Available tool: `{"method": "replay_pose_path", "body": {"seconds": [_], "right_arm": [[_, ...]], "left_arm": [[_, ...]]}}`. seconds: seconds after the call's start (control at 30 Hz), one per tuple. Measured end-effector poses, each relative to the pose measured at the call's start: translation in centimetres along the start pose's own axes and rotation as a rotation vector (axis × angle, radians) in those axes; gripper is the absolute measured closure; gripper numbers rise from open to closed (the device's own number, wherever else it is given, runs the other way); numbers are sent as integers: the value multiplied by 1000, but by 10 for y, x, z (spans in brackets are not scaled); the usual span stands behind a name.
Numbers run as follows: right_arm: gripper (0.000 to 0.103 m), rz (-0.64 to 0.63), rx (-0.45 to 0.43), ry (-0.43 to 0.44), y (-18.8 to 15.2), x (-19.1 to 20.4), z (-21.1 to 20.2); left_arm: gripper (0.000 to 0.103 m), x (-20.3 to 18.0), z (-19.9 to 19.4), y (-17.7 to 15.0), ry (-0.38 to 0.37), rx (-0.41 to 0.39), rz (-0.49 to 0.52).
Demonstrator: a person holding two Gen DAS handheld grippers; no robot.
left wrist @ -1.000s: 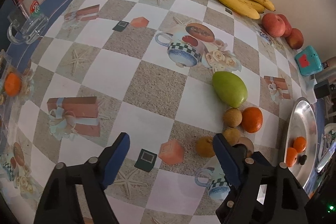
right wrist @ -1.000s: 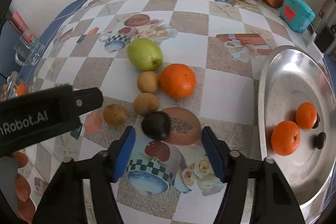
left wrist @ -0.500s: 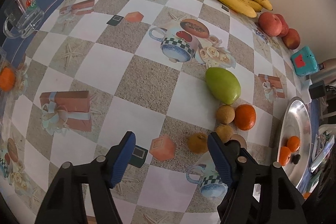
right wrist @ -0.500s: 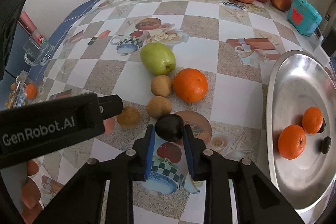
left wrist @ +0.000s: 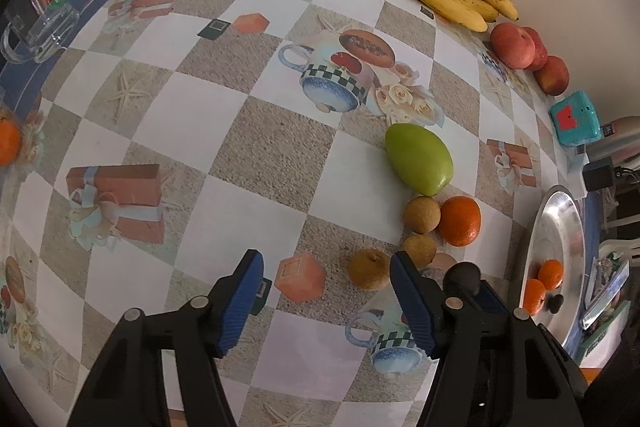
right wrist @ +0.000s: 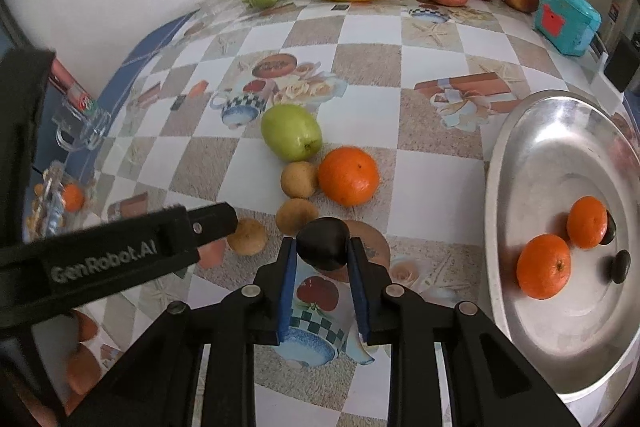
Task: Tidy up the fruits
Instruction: 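Close the left tool on a small brown round fruit while the right holds the dark fruit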
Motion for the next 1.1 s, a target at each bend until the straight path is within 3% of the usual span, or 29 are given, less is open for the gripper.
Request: {"method": "replay_pose_path", "body": {"seconds": [0.47,0.67,0.8,0.93,1.1], "right_arm": [[77,85,-1,-35,5,-35,-15],[77,94,-5,-29,7,-35,-18],[77,89,-8,-26,7,-35,-19],[77,92,-11,-24,7,-35,-20],[77,95,-12,-23,7,-36,-21]], "left_arm": [[57,-12,9,-9,-25,44,23],[71,-21,14,-12,-46,60,43],[80,-27,15,-13,-52,62,62],[82,-29,14,-12,-51,59,70],[90,-27,6,-8,-57,30,59]]}}
Point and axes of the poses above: each gripper's, at about its wrist camera, not at the fingertips, and z roughly the way its jaws point, x to its left, y to its top, the point moved 9 cm from there along z, roughly the way its jaws point, and after that the axes turned 13 degrees about -y, right-handed, at the moved point
